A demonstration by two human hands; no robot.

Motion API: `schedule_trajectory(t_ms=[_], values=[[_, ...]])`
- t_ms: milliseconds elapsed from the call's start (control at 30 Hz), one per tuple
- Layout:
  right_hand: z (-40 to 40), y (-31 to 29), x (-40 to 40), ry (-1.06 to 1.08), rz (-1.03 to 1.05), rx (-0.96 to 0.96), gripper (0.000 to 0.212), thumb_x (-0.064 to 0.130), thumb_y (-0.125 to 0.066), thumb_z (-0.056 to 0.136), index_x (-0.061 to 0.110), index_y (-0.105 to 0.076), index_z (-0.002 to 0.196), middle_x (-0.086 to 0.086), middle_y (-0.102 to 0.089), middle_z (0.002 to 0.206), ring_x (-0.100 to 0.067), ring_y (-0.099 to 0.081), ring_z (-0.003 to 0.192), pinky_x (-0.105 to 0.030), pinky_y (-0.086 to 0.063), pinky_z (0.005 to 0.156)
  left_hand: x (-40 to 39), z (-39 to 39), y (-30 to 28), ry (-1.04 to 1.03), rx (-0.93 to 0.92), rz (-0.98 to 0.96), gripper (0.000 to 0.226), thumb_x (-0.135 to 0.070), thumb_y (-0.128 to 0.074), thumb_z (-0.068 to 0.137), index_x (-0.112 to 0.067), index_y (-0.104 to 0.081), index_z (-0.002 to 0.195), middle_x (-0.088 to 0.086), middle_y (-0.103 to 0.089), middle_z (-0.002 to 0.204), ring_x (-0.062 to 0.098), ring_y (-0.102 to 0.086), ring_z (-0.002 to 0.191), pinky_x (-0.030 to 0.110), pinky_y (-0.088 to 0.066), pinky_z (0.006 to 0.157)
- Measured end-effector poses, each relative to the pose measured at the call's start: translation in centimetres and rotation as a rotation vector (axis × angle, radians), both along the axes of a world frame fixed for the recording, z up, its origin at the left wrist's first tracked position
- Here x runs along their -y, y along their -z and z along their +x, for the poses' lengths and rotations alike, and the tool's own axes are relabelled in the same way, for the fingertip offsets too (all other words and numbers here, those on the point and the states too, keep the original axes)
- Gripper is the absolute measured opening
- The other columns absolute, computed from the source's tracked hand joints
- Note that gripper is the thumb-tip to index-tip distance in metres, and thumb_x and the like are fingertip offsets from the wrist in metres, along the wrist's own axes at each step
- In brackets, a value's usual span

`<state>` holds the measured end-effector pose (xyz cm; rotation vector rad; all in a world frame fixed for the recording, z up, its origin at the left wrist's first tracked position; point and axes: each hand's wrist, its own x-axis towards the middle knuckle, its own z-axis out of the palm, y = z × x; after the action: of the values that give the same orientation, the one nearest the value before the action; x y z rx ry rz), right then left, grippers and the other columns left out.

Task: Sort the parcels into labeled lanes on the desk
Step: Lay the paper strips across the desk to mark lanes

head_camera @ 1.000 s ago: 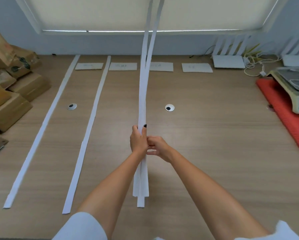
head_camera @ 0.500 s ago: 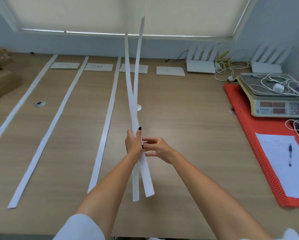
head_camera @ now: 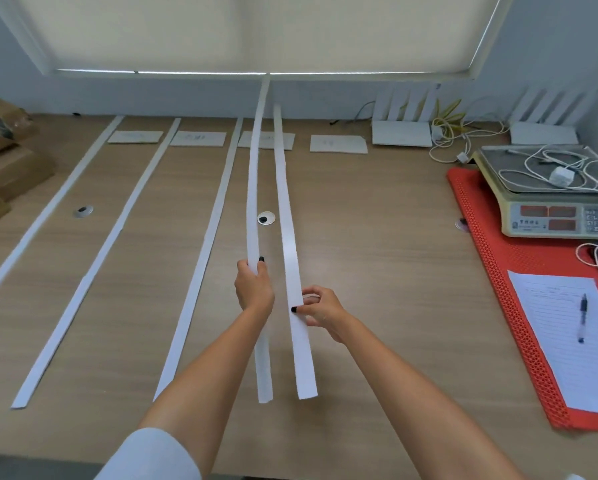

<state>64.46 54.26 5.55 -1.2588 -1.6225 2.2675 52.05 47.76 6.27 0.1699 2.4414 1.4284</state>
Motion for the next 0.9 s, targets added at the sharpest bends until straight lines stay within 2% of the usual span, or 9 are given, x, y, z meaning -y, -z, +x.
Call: schedule_trajectory(t_ms=[233, 433, 533, 667, 733, 800, 833, 900], values=[[1.7, 2.4, -1.0, 0.034, -0.003, 0.087, 0.034, -0.010, -0.064, 0.079, 0.006, -0.055, 0.108, -0.008, -0.061, 0.086, -0.018, -0.063, 0.080, -0.025, -0.054, 0.061, -0.4, -0.3, 0.0, 0.003, -0.044, -0.004, 0.024, -0.031, -0.041, 0.095, -0.010, -0.049, 0.103, 0.003, -0.051, 0.074, 0.021, -0.048, 0.064, 0.032, -0.041, 0.057], [2.7, 3.7, -0.6, 0.050, -0.006, 0.144, 0.035, -0.009, -0.064, 0.079, 0.005, -0.052, 0.108, -0.008, -0.061, 0.089, -0.024, -0.062, 0.088, -0.035, -0.057, 0.074, -1.1, 0.0, -0.1, 0.020, 0.000, 0.029, 0.022, -0.031, -0.043, 0.093, -0.012, -0.049, 0.102, 0.005, -0.053, 0.076, 0.023, -0.049, 0.064, 0.042, -0.050, 0.063], [2.8, 3.5, -0.9, 0.059, 0.005, 0.167, 0.038, -0.010, -0.063, 0.078, 0.000, -0.052, 0.113, -0.015, -0.060, 0.098, -0.026, -0.061, 0.092, -0.042, -0.055, 0.084, -1.5, 0.5, 0.0, 0.027, 0.003, 0.025, 0.021, -0.031, -0.043, 0.093, -0.013, -0.049, 0.102, 0.006, -0.055, 0.078, 0.023, -0.051, 0.063, 0.039, -0.048, 0.060], [2.5, 3.5, -1.1, 0.033, 0.012, 0.181, 0.043, -0.009, -0.064, 0.078, -0.004, -0.050, 0.119, -0.011, -0.059, 0.094, -0.025, -0.061, 0.091, -0.039, -0.055, 0.084, -1.8, 1.1, 0.1, 0.043, 0.003, -0.005, 0.021, -0.032, -0.043, 0.093, -0.013, -0.048, 0.103, 0.004, -0.055, 0.077, 0.024, -0.053, 0.061, 0.032, -0.045, 0.054], [2.2, 3.2, -1.0, -0.014, 0.023, 0.209, 0.047, 0.000, -0.067, 0.081, -0.005, -0.049, 0.124, -0.013, -0.060, 0.098, -0.026, -0.062, 0.093, -0.038, -0.054, 0.085, -1.9, 1.3, 0.1, 0.059, 0.003, -0.016, 0.020, -0.031, -0.044, 0.093, -0.014, -0.048, 0.102, 0.003, -0.055, 0.075, 0.025, -0.054, 0.061, 0.036, -0.048, 0.059], [2.2, 3.1, -1.0, -0.146, 0.189, 0.335, 0.056, 0.022, -0.065, 0.087, -0.002, -0.044, 0.133, -0.017, -0.057, 0.122, -0.030, -0.057, 0.112, -0.040, -0.047, 0.097, -1.9, 1.6, 0.2, 0.080, 0.006, -0.020, 0.018, -0.031, -0.044, 0.093, -0.015, -0.047, 0.101, 0.004, -0.056, 0.077, 0.026, -0.054, 0.063, 0.039, -0.051, 0.063], [2.3, 2.9, -1.1, -0.181, 0.282, 0.395, 0.059, 0.031, -0.060, 0.089, 0.001, -0.042, 0.137, -0.014, -0.052, 0.132, -0.028, -0.052, 0.120, -0.038, -0.043, 0.102, -1.9, 1.8, 0.3, 0.092, 0.009, -0.018, 0.017, -0.030, -0.044, 0.093, -0.015, -0.047, 0.101, 0.005, -0.056, 0.078, 0.026, -0.054, 0.064, 0.040, -0.051, 0.064], [2.5, 2.4, -1.3, -0.122, 0.285, 0.376, 0.050, 0.036, -0.052, 0.092, 0.008, -0.046, 0.133, -0.009, -0.051, 0.133, -0.023, -0.053, 0.115, -0.032, -0.042, 0.098, -2.2, 2.5, 0.5, 0.119, 0.025, -0.013, 0.015, -0.028, -0.044, 0.092, -0.016, -0.047, 0.100, 0.005, -0.057, 0.079, 0.026, -0.053, 0.066, 0.041, -0.050, 0.066]])
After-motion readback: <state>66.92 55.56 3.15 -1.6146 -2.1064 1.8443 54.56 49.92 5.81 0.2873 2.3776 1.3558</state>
